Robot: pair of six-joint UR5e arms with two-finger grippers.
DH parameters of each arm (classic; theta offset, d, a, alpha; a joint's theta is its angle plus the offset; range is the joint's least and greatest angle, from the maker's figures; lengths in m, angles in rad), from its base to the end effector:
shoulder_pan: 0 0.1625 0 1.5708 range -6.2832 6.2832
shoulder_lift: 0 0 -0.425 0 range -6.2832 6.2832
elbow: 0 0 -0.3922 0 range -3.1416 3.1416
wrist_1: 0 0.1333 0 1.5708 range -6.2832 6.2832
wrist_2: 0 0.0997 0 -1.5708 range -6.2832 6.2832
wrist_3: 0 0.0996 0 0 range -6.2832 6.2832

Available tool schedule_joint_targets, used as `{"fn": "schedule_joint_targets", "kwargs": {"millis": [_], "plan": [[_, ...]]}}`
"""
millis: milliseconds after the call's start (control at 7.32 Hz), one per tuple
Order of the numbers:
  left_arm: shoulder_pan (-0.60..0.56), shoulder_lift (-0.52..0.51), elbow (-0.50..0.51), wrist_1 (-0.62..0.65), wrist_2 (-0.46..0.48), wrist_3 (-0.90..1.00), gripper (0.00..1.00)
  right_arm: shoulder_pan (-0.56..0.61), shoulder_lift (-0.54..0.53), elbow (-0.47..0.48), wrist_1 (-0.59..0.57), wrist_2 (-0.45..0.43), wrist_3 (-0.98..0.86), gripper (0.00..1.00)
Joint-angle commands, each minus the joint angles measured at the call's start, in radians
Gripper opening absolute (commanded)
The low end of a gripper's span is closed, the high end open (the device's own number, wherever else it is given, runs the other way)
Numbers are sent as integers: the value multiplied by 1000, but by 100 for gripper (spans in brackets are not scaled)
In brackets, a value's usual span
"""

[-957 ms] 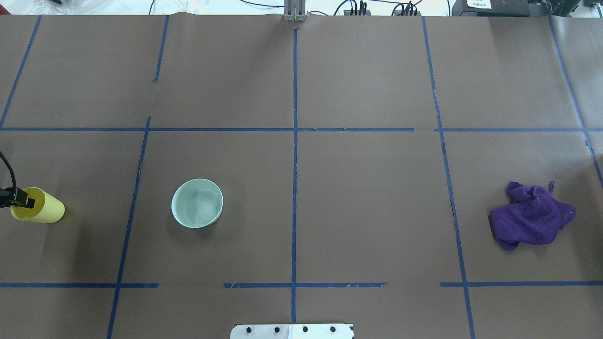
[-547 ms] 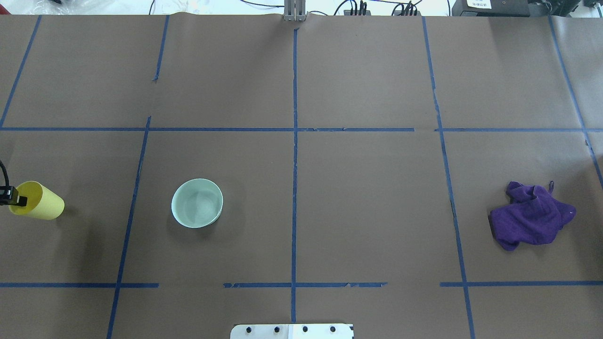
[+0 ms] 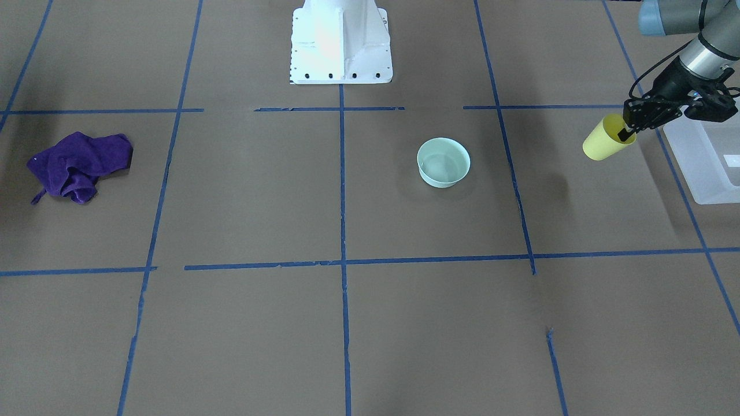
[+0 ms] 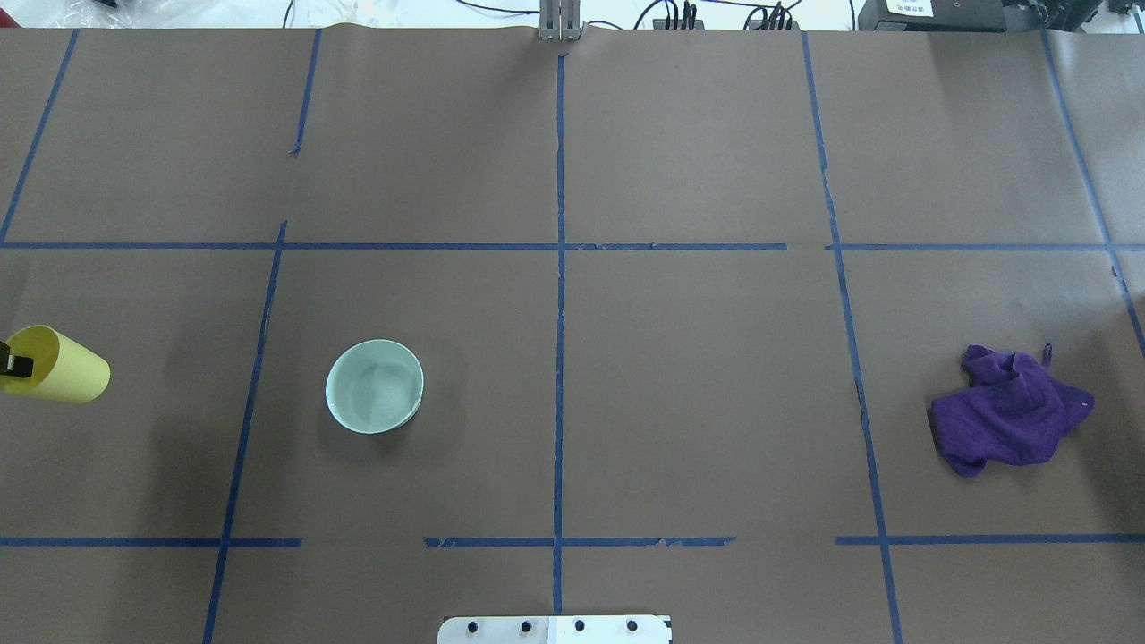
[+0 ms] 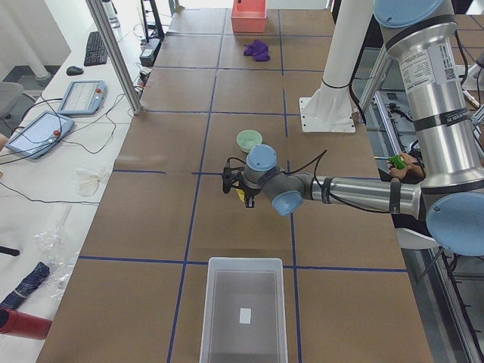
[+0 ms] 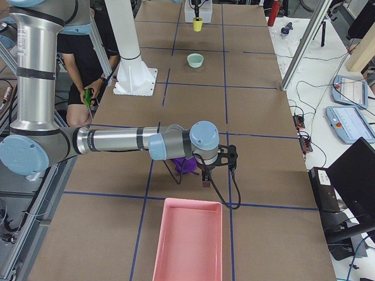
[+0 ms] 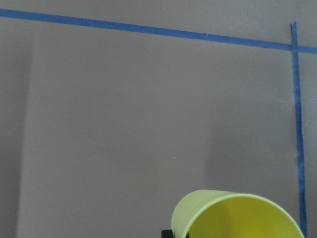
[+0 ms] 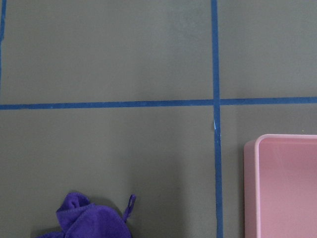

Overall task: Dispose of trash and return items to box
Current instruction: 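Lift the yellow cup with the left gripper and carry it off the table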

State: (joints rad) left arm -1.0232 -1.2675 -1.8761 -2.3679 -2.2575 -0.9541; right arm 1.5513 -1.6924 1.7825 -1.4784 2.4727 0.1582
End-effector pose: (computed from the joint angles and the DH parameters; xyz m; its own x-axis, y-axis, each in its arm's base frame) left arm 0.1431 -0.3695 0.5496 0.5412 -0.0285 -0.8404 0.1357 0.9893 0.0539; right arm 0.0464 -0.4493 0.5917 0.6125 0.0024 0.7904 -0.0783 0.9953 0.0577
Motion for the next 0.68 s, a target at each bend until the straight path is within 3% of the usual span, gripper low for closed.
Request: {"fn": "schedule_joint_targets", "kwargs": {"millis": [0, 273, 547], "plan": [[-50, -30, -14, 57, -22, 68, 0, -86, -48, 47, 80, -33, 32, 100], [-156, -94, -72, 273, -21, 237, 0, -208, -114, 48, 339, -83, 244, 100], [-228, -179, -89, 433, -14, 344, 0, -366, -135, 46, 484, -155, 409, 100]]}}
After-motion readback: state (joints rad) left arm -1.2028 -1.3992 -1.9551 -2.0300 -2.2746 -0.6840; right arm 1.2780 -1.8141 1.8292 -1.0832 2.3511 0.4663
